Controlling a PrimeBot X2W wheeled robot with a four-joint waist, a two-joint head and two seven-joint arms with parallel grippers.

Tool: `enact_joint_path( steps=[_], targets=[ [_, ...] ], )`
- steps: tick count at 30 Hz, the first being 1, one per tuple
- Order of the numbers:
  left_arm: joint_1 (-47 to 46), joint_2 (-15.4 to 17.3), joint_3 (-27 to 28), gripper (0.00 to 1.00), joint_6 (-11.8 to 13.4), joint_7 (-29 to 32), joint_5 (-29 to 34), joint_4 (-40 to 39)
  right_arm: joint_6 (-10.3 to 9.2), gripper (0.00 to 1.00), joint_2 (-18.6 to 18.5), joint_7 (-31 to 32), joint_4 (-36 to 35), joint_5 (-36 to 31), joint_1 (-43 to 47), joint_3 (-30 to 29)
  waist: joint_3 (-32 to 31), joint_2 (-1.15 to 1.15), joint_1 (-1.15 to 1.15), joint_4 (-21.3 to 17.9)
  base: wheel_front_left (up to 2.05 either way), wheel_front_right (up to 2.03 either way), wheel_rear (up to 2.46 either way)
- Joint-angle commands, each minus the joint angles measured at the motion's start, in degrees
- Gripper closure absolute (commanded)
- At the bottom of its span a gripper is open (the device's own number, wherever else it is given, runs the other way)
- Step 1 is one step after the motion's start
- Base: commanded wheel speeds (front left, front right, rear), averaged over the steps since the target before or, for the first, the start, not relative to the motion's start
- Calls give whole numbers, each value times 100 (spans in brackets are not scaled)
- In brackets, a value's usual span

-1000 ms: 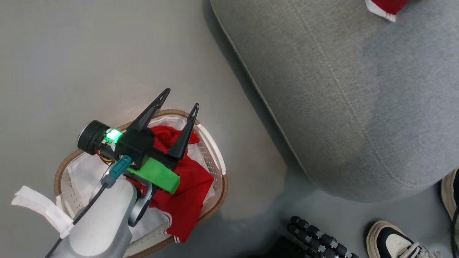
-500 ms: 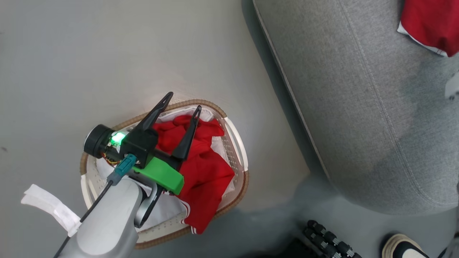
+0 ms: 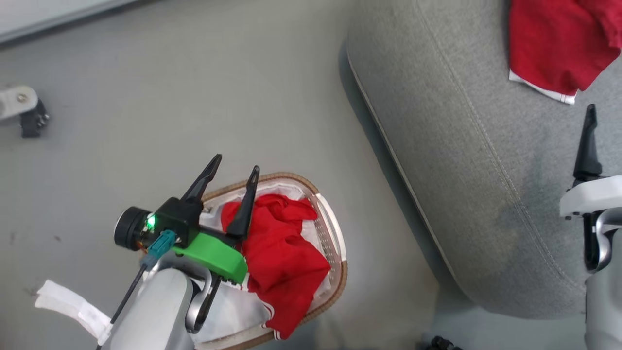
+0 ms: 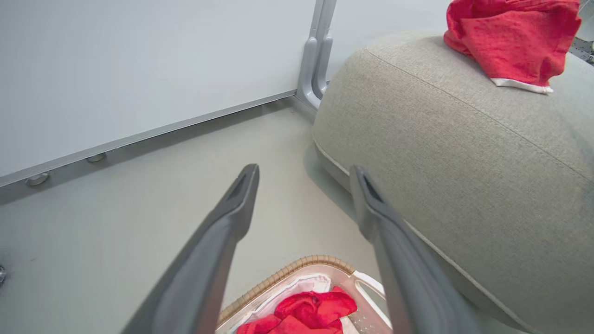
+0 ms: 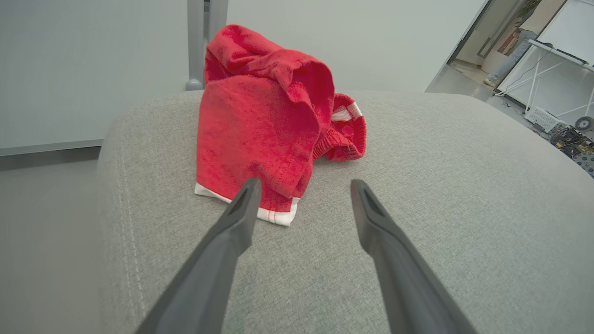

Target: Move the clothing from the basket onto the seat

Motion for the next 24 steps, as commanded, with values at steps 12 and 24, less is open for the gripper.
enact_joint_path(
  steps=[12,24],
  targets=[
    [758,-398,1423,0,14,5,308,147,-8,0,223,-27,-390,552,447,1325,-1138,0,0,756,0,0,0],
    [1296,-639,2537,0,-7,5,699,75,-7,0,252,-27,-295,791,857,2053,-1727,0,0,1210,0,0,0]
  ],
)
